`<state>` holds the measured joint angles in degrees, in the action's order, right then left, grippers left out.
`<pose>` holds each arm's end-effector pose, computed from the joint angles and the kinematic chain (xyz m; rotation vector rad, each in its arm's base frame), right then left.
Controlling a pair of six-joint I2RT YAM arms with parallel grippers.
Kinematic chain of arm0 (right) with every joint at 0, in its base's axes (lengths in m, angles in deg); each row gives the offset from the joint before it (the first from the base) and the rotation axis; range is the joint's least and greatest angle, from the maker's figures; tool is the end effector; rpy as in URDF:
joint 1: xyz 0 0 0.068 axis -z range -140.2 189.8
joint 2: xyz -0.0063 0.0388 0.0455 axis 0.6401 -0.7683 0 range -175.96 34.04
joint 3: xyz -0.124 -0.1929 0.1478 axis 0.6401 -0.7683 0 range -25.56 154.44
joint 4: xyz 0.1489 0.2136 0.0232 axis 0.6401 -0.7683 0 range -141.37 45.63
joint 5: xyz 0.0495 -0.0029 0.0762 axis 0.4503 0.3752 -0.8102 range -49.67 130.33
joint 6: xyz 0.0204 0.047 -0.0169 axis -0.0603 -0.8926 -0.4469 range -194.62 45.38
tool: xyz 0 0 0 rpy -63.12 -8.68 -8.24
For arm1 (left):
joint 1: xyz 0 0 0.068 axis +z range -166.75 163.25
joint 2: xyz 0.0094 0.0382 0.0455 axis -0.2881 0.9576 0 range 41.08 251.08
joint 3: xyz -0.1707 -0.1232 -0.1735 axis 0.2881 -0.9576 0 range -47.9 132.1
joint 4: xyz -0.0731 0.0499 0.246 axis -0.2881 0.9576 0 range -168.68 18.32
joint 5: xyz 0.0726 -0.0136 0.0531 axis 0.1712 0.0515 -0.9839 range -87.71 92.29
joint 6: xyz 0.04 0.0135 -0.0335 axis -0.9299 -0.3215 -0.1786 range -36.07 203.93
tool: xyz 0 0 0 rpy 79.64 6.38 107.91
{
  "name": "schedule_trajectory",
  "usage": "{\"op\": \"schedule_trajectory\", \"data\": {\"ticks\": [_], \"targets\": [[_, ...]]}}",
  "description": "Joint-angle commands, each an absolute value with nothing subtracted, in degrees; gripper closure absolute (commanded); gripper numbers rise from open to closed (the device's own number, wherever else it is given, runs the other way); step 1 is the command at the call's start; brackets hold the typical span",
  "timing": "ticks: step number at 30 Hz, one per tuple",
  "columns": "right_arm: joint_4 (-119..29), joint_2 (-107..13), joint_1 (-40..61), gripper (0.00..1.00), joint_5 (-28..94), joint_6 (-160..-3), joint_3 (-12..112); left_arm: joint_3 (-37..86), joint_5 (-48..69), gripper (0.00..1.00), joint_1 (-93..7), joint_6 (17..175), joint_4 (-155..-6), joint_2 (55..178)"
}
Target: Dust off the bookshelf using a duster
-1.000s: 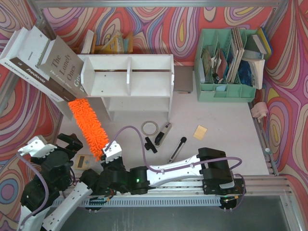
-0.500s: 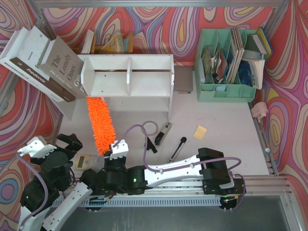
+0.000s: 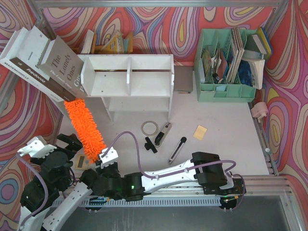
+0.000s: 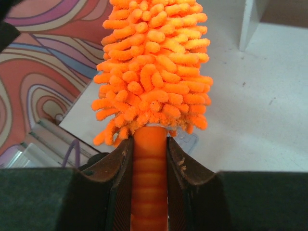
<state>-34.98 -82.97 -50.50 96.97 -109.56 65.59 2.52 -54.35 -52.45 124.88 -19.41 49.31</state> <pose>0.0274 0.4764 0.2693 -0.1781 1.7683 0.6849 0.0087 0.0303 0.3327 -0.7143 1.5795 -0.0570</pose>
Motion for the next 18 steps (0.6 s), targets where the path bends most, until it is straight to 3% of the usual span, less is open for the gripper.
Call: {"op": "schedule_trajectory", "data": {"ticks": [1, 8, 11, 13, 18], "targets": [[-33.1, -79.05, -50.46, 1.0, 105.86, -112.4, 63.36, 2.2, -54.95, 0.02, -52.69, 124.81, -19.0, 48.64], [-54.71, -78.25, -50.04, 1.0, 112.77, -131.39, 66.26, 2.17, -54.9, 0.02, -52.69, 124.77, -19.04, 48.8], [-56.46, -78.88, -50.04, 1.0, 112.43, -132.34, 67.54, 2.2, -55.0, 0.02, -52.69, 124.73, -19.04, 48.81], [-53.64, -79.04, -50.1, 1.0, 110.95, -129.1, 67.46, 2.16, -55.01, 0.02, -52.69, 124.84, -19.0, 48.89], [-27.32, -77.84, -50.18, 1.0, 100.83, -107.54, 60.56, 2.19, -55.09, 0.02, -52.69, 124.75, -18.9, 49.07]]}}
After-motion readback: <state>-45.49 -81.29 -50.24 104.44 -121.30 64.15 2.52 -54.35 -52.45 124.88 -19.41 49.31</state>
